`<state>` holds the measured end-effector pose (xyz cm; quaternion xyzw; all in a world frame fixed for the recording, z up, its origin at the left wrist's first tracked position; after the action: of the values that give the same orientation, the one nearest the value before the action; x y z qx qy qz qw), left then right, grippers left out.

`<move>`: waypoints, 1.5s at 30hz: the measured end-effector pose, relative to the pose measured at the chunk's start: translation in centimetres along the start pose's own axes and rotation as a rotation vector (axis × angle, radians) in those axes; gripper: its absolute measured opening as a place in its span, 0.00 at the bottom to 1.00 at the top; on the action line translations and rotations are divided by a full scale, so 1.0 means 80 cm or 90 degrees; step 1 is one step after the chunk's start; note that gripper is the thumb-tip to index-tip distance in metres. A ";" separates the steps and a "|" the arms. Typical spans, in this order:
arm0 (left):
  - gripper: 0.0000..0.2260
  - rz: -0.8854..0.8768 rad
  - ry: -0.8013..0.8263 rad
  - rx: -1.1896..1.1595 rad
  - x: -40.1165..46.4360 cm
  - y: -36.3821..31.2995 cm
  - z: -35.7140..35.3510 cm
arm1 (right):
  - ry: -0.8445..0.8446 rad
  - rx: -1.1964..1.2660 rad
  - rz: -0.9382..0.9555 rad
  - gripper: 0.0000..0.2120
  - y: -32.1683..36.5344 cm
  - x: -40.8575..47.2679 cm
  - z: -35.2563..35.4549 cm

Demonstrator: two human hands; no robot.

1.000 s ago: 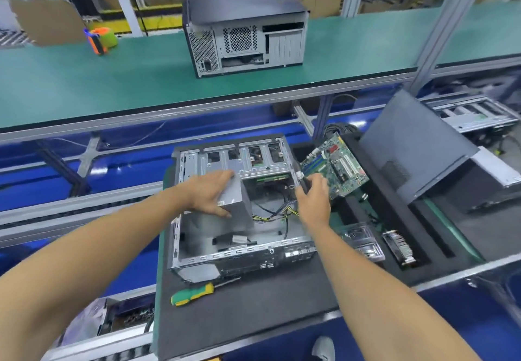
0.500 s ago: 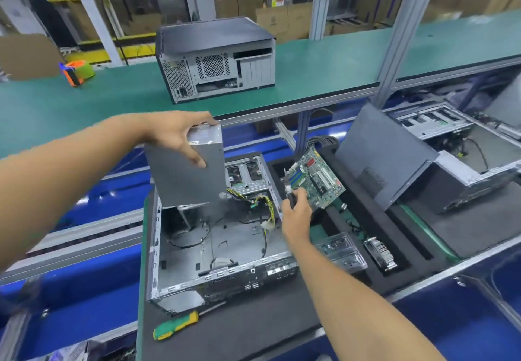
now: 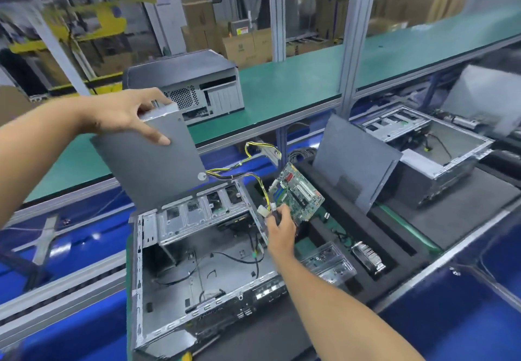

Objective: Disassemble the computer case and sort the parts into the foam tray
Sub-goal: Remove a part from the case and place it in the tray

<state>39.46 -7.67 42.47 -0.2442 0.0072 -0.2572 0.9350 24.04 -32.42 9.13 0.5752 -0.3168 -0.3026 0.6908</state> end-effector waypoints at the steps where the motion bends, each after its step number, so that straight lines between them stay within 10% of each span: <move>1: 0.39 0.002 -0.007 -0.011 -0.001 -0.002 -0.002 | -0.008 0.008 -0.012 0.05 0.000 0.000 0.002; 20: 0.46 0.212 -0.244 -0.452 -0.008 0.013 -0.186 | -0.117 0.068 -0.197 0.05 -0.017 0.079 0.064; 33: 0.42 0.557 -0.367 -0.657 0.119 -0.068 -0.376 | 0.099 -0.168 -0.226 0.04 -0.122 0.237 0.118; 45: 0.55 0.776 -0.401 -0.563 0.226 -0.117 -0.504 | 0.155 0.163 -0.531 0.35 -0.181 0.246 0.066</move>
<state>45.08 -41.66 13.29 -0.6047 -0.0231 0.4042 0.6859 31.23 -53.22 -2.66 0.7660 -0.0094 -0.4435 0.4652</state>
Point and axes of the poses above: each hand's wrist, its own x-axis towards the middle knuckle, its own z-axis out of the back of the hand, y = z × x, the point moved 8 cm from there along x, towards the middle knuckle, and after that the axes turned 15 degrees about -y, right-handed, at the moved point
